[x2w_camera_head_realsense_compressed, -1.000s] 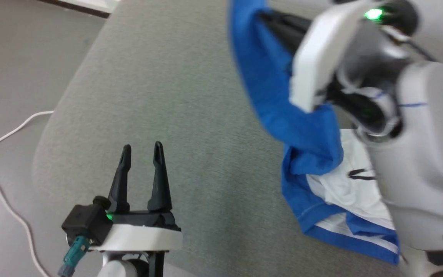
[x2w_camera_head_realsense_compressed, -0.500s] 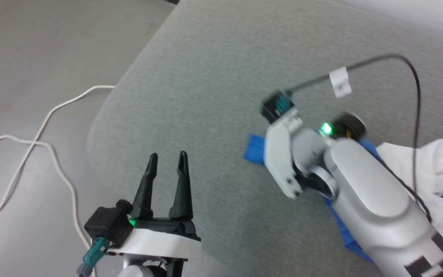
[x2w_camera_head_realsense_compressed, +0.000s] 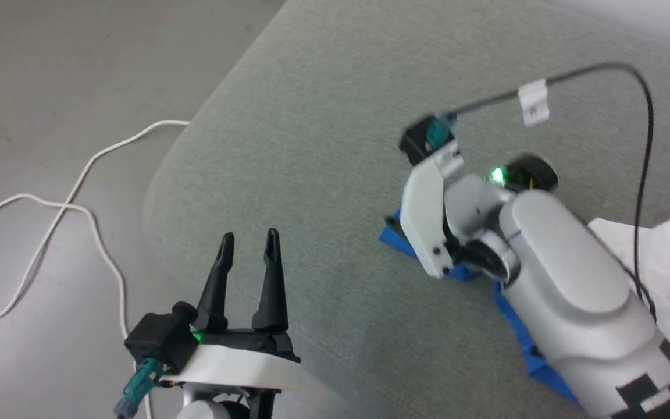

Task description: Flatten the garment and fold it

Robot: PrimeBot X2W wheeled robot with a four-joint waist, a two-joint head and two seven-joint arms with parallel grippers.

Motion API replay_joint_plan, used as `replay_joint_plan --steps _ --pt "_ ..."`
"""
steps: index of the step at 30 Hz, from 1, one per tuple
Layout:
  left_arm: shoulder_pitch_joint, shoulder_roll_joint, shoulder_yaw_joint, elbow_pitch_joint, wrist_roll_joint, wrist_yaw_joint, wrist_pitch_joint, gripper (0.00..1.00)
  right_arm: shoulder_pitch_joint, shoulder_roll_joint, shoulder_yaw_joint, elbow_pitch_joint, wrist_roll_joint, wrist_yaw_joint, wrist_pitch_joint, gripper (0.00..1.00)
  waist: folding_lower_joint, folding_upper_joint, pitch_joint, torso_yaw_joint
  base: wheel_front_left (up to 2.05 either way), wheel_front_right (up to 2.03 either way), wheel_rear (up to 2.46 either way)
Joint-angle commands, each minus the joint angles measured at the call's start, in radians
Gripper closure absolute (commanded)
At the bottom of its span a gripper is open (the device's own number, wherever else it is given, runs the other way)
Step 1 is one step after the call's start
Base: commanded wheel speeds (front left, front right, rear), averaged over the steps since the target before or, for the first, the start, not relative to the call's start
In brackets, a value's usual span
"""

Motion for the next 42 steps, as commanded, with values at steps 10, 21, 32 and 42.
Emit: replay_joint_plan --steps 10,21,32,42 --pt "-0.009 -0.002 0.056 -0.014 0.077 -0.016 -0.005 0.0 -0.051 -0.111 -0.186 -0.363 0.112 -0.001 -0.13 0.0 -0.0001 0.0 -0.044 -0.212 0.0 0.0 0.0" --pt "-0.017 -0.002 0.076 -0.016 0.12 -0.037 -0.005 0.0 0.366 -0.168 -0.632 -0.77 0.002 -0.001 -0.41 0.0 -0.0001 0.0 -0.01 -0.36 0.0 0.0 0.0" --pt "-0.046 -0.002 0.058 -0.013 0.132 -0.034 -0.005 0.0 0.699 -0.104 -0.759 -0.758 -0.105 -0.001 -0.463 0.0 -0.0001 0.0 0.045 -0.416 0.0 0.0 0.0" --pt "-0.071 -0.002 0.023 -0.011 0.107 -0.021 -0.005 0.0 0.765 -0.245 -0.701 -0.591 -0.111 -0.001 -0.298 0.0 -0.0001 0.0 0.089 -0.37 0.0 0.0 0.0"
